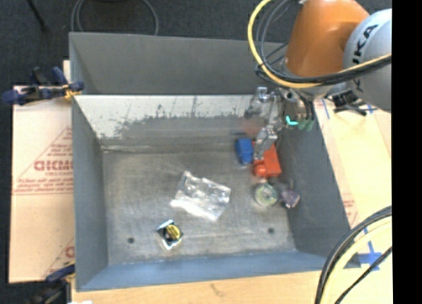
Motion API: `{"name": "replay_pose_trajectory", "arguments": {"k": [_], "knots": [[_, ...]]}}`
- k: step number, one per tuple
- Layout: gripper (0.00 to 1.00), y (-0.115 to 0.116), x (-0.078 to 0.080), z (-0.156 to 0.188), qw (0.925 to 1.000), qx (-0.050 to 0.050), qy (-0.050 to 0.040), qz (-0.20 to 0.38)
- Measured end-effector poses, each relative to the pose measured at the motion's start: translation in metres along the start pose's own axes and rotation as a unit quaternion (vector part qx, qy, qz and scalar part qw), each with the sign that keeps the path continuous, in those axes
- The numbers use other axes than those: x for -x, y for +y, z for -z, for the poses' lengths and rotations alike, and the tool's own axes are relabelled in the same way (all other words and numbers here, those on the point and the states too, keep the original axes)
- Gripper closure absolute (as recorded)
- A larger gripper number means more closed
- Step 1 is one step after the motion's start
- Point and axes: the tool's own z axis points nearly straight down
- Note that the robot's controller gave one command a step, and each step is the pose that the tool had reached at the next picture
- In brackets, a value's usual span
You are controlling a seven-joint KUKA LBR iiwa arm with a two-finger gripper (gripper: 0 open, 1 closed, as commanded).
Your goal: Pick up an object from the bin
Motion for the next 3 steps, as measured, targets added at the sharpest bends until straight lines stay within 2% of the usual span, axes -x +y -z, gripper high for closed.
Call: {"name": "replay_pose_trajectory", "arguments": {"k": [1, 2, 3], "knots": [[0.0, -0.041, 0.01, -0.124, 0.9996, 0.0, -0.0109, 0.026], [0.0, -0.073, -0.001, -0.137, 0.9997, 0.002, -0.0202, -0.014], [0.0, -0.077, -0.003, -0.137, 0.9988, 0.008, -0.0214, -0.042]]}}
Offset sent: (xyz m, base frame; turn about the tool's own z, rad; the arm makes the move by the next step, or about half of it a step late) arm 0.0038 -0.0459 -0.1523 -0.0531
